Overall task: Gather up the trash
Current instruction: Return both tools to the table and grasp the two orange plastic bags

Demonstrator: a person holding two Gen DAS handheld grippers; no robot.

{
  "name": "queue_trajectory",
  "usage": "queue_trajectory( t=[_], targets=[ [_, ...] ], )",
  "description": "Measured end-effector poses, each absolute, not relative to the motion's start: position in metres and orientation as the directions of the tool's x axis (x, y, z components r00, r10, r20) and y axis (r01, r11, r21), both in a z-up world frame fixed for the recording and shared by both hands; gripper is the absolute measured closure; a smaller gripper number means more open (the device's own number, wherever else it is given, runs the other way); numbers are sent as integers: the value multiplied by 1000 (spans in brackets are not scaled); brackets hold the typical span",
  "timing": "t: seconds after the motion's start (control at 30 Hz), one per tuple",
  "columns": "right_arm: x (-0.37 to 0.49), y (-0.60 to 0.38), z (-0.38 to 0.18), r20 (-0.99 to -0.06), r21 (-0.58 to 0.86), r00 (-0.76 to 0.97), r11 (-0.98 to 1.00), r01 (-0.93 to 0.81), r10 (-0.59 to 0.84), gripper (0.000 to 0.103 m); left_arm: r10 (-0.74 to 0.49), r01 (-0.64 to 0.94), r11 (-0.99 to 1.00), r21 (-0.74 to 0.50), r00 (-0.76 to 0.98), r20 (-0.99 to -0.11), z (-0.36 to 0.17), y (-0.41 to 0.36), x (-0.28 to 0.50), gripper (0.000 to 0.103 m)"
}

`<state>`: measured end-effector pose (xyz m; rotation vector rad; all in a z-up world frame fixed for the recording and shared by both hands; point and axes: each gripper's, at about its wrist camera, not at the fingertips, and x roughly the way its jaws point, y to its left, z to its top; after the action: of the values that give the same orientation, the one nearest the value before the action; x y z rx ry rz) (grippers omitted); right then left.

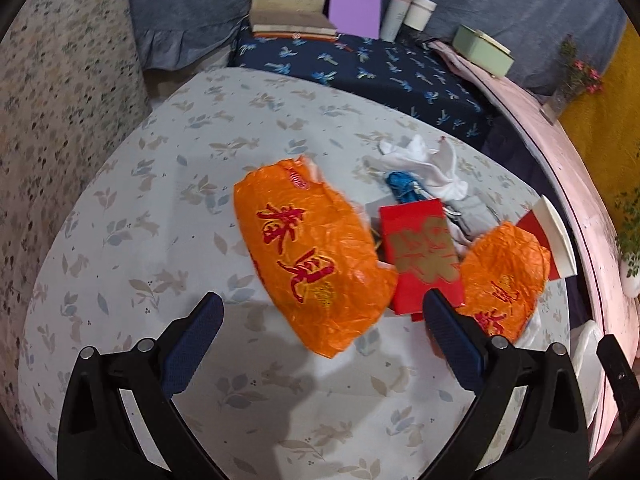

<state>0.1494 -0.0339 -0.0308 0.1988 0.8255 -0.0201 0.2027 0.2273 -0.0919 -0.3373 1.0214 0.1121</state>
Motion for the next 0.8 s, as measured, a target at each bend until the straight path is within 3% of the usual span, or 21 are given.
queue_trajectory(
  t=[0.43,0.57,0.73,0.8],
  targets=[
    [196,-9,-64,-772,158,629,986,60,86,59,-104,-283,924,-255,458,-883,-112,232,231,9],
    [209,-8,-73,-784,152,616,986,65,80,59,-112,-268,930,-253,449,-886,-115,231,236,20],
    [222,-9,-83,-796,151,600,986,71,78,59,-119,-246,937,-246,435,-892,-120,230,238,43],
    [226,-9,-86,-800,148,595,987,70,78,59,-125,-240,939,-248,434,-892,-121,231,237,46]
  ],
)
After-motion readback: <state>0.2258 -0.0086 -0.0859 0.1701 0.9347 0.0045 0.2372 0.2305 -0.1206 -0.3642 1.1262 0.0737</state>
